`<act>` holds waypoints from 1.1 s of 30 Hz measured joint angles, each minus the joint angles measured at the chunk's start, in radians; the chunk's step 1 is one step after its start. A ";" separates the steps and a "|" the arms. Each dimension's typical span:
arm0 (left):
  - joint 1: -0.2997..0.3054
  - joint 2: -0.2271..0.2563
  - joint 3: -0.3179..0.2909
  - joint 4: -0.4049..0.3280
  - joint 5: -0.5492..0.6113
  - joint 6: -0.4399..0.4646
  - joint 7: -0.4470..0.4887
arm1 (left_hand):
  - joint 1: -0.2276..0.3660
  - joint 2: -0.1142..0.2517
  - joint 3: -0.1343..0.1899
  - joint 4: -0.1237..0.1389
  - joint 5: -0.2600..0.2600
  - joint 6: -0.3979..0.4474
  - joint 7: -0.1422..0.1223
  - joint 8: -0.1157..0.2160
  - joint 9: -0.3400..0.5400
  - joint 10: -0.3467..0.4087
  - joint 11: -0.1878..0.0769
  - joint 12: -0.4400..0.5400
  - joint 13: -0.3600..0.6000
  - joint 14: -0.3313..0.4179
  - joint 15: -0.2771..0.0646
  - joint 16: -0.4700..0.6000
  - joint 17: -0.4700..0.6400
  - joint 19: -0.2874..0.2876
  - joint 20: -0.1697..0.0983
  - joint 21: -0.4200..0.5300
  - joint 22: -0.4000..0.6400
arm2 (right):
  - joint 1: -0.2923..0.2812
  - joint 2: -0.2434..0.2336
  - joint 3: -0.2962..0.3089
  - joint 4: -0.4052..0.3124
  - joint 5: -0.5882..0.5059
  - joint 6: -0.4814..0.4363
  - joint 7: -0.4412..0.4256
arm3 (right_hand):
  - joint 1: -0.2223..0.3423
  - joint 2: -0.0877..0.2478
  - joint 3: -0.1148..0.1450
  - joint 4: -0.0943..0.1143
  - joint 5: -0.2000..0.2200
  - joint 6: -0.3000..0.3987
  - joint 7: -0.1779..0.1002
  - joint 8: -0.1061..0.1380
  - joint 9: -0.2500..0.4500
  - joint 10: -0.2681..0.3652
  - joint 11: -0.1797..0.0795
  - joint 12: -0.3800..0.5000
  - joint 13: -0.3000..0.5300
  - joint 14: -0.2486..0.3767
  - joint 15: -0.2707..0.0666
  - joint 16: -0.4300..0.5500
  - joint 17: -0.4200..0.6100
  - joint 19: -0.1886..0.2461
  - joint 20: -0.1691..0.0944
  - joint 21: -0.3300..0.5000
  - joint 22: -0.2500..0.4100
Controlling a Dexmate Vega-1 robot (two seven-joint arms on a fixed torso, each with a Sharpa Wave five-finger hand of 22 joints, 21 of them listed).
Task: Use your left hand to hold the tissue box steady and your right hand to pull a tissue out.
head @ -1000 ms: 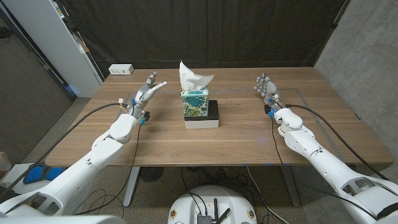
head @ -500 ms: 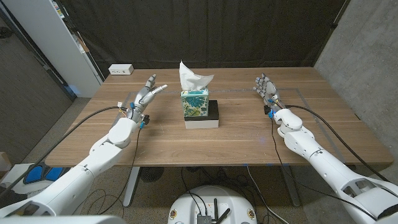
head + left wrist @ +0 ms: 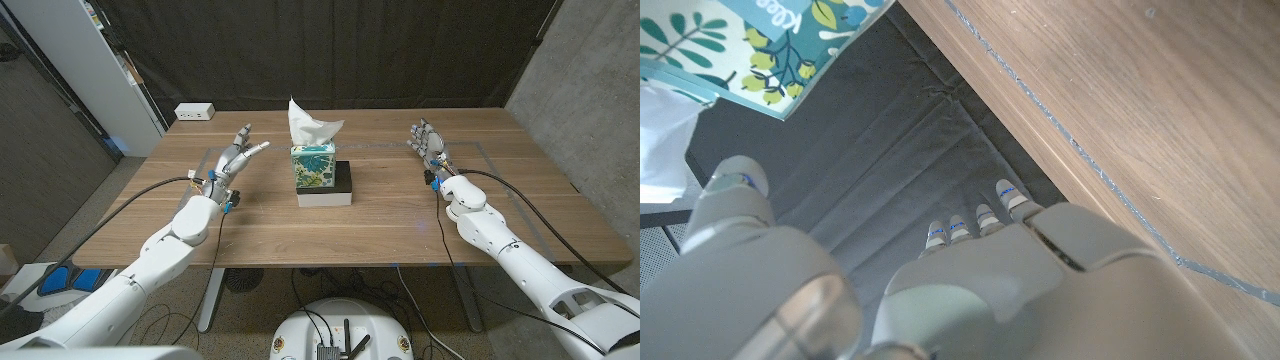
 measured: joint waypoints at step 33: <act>0.098 0.013 -0.031 -0.067 0.004 -0.024 0.007 | 0.021 0.005 -0.037 0.002 0.017 0.002 0.013 0.003 0.000 0.000 0.000 0.004 0.000 0.000 0.000 0.000 0.000 0.000 0.000 -0.014 0.005 | -0.008 0.004 -0.010 -0.028 -0.015 -0.008 -0.023 | 0.000 0.000 0.000 -0.008 0.000 0.000 0.000 0.000 0.000 0.005 -0.005 0.000 0.000 0.000 0.000 0.000 -0.004 0.000 0.000 -0.008 0.000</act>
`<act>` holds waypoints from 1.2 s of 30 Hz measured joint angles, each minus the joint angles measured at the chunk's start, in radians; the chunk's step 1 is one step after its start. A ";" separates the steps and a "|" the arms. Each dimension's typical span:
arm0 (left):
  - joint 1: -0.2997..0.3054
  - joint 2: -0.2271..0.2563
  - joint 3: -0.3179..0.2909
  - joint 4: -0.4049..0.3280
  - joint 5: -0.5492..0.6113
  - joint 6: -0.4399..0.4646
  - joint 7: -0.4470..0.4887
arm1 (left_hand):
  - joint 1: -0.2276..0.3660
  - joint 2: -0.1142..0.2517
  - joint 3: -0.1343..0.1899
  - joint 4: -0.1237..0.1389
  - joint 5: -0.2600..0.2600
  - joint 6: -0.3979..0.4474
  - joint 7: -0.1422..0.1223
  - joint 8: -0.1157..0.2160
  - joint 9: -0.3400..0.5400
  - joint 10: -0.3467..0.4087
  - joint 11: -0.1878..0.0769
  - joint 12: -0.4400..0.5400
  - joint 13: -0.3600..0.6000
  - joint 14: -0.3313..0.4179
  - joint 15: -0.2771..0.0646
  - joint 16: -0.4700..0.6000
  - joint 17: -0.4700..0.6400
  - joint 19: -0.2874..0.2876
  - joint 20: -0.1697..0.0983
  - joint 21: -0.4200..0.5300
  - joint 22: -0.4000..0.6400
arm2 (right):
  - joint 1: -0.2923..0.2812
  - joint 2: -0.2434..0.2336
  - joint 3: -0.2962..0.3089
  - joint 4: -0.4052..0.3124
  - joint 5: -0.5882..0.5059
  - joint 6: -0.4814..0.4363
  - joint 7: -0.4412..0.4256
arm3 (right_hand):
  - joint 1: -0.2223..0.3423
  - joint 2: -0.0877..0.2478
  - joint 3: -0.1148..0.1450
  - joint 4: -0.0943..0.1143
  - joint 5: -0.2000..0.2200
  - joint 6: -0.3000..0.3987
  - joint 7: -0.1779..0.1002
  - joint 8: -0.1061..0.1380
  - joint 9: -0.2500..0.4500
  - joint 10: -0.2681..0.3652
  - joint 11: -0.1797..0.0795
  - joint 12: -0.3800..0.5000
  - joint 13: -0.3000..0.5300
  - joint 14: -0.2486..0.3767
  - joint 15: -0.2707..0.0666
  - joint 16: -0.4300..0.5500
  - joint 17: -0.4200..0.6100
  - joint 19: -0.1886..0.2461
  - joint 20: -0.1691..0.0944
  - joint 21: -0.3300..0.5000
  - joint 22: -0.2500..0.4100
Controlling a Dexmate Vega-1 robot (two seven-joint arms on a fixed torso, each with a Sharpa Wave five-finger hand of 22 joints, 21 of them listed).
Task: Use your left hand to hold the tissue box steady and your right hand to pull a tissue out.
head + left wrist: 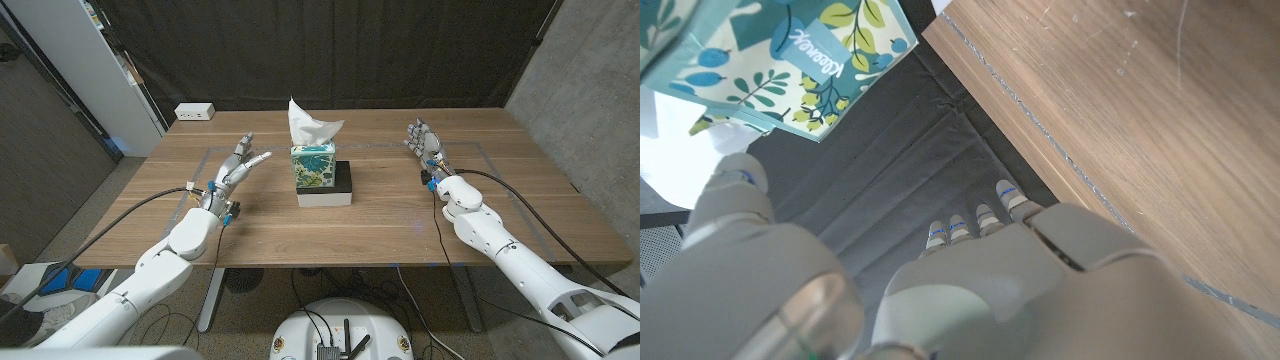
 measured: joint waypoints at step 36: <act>0.044 0.039 -0.022 -0.034 0.011 -0.018 -0.047 | 0.056 0.002 -0.050 0.003 0.026 -0.004 0.022 0.011 -0.002 -0.002 0.017 0.012 0.000 0.000 0.000 0.012 0.000 0.015 0.007 -0.008 0.000 | -0.068 -0.022 0.006 -0.110 -0.022 -0.015 -0.061 | -0.019 -0.008 0.003 -0.003 0.000 0.000 0.000 0.000 0.000 0.002 0.002 0.000 0.000 0.000 0.000 0.000 0.000 0.003 0.003 0.000 0.000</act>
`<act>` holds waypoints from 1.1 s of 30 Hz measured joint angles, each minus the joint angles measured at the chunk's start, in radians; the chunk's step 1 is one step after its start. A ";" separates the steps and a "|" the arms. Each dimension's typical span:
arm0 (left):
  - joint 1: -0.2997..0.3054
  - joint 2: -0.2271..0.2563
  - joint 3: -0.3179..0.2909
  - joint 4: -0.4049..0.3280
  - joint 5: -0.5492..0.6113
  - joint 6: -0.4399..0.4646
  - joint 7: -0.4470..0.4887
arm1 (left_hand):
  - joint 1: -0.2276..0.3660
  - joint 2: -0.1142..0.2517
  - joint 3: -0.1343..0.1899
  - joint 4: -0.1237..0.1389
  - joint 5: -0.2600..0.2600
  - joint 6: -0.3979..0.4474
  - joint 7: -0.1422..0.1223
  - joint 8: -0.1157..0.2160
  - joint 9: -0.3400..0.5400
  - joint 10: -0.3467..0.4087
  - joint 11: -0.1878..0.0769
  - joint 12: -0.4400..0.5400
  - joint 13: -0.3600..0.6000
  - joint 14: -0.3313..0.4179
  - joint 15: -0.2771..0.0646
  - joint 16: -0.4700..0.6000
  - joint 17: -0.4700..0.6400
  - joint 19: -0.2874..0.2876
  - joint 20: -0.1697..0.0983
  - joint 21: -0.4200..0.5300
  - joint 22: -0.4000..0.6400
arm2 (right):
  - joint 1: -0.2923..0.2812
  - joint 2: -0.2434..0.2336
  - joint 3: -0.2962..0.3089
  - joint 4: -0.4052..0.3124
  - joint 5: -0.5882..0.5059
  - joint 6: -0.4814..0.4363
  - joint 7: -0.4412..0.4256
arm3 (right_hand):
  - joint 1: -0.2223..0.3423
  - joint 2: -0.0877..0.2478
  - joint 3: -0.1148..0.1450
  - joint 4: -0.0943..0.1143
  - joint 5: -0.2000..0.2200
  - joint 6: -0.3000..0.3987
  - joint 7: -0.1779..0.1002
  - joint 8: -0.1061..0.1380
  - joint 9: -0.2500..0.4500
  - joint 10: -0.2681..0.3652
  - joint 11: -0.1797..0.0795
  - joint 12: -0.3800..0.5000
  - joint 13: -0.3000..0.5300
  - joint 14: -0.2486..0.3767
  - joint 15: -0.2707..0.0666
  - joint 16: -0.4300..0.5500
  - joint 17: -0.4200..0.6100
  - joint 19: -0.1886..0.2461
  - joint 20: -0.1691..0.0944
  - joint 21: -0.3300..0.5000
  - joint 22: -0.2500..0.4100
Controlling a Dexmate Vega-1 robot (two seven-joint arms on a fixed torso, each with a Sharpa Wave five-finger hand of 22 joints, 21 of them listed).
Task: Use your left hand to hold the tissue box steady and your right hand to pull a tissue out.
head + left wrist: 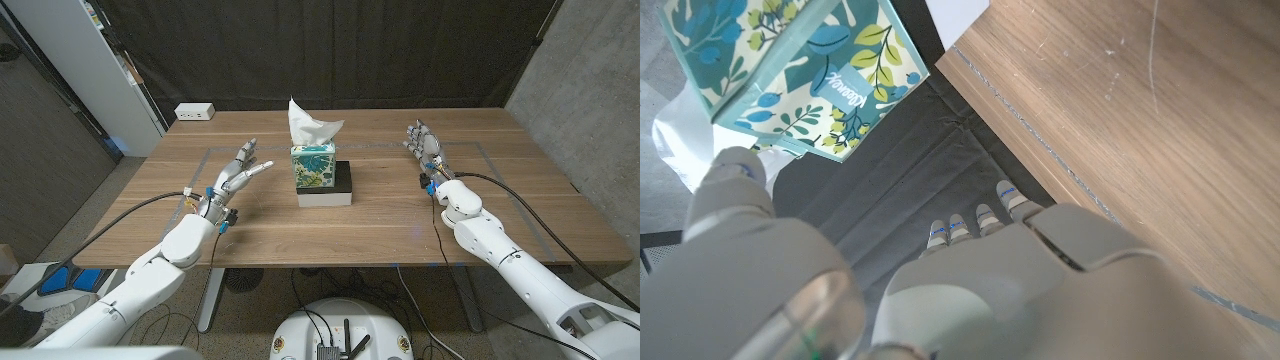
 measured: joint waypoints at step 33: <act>-0.136 0.110 0.075 -0.021 0.004 0.106 -0.215 | 0.147 0.006 -0.090 0.003 0.051 0.002 -0.017 0.065 0.000 0.000 -0.001 0.034 0.000 0.015 -0.011 0.008 0.000 0.115 -0.005 0.010 -0.002 | -0.053 -0.023 0.010 -0.093 -0.032 -0.007 -0.054 | 0.000 0.000 0.003 -0.011 0.000 0.000 0.000 0.000 0.000 0.004 0.004 0.000 0.000 0.000 0.000 0.000 0.000 0.000 0.000 0.000 0.000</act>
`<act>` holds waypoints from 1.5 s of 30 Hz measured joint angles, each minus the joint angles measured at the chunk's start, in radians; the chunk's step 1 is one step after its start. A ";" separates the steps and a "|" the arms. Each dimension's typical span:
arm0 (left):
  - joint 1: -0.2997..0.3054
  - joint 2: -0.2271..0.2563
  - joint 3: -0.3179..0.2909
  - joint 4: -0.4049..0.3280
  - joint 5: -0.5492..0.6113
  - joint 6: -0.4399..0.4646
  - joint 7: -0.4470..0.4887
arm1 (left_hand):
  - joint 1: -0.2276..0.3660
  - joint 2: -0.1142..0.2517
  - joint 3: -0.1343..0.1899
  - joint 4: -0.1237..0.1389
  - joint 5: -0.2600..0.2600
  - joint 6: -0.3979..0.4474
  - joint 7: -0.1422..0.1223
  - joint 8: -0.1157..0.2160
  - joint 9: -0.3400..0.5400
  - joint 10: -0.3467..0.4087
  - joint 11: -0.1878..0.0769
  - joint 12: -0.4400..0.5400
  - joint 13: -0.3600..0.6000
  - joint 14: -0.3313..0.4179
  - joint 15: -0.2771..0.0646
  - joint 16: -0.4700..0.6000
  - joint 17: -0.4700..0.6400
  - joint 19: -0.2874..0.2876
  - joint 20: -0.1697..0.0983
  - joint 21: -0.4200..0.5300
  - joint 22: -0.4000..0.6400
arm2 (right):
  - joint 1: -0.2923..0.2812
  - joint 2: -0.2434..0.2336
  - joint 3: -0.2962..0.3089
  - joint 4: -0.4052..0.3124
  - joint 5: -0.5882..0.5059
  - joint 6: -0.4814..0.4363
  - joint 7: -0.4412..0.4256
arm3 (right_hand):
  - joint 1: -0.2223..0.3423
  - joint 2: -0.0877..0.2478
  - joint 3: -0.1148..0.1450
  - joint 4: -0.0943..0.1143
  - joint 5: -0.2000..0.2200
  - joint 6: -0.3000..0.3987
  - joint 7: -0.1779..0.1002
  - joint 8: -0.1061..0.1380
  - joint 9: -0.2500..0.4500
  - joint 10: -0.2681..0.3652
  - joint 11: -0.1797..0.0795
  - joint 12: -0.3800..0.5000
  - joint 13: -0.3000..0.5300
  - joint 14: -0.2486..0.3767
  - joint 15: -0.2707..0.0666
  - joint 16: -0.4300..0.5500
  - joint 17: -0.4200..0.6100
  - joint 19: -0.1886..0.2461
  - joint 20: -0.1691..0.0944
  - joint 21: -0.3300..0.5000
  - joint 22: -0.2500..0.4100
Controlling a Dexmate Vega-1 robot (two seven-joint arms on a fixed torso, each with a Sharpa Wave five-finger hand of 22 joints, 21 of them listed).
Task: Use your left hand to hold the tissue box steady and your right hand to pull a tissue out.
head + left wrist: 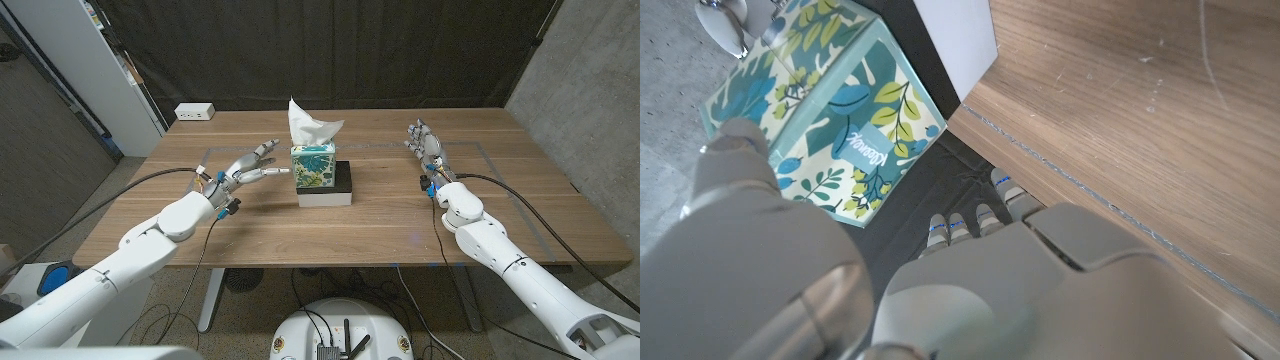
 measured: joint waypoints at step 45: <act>-0.244 -0.021 0.122 0.120 0.003 -0.017 -0.240 | 0.149 0.036 -0.072 0.008 0.030 0.067 -0.008 0.025 -0.002 0.129 -0.019 0.013 -0.001 0.127 -0.010 0.000 -0.005 0.094 0.031 -0.007 0.000 | -0.028 -0.015 0.007 -0.053 -0.037 -0.008 -0.036 | 0.000 0.000 0.005 -0.005 0.000 0.002 0.002 0.000 0.000 0.003 0.003 0.000 0.000 0.011 0.000 0.000 -0.005 0.007 0.007 0.000 0.000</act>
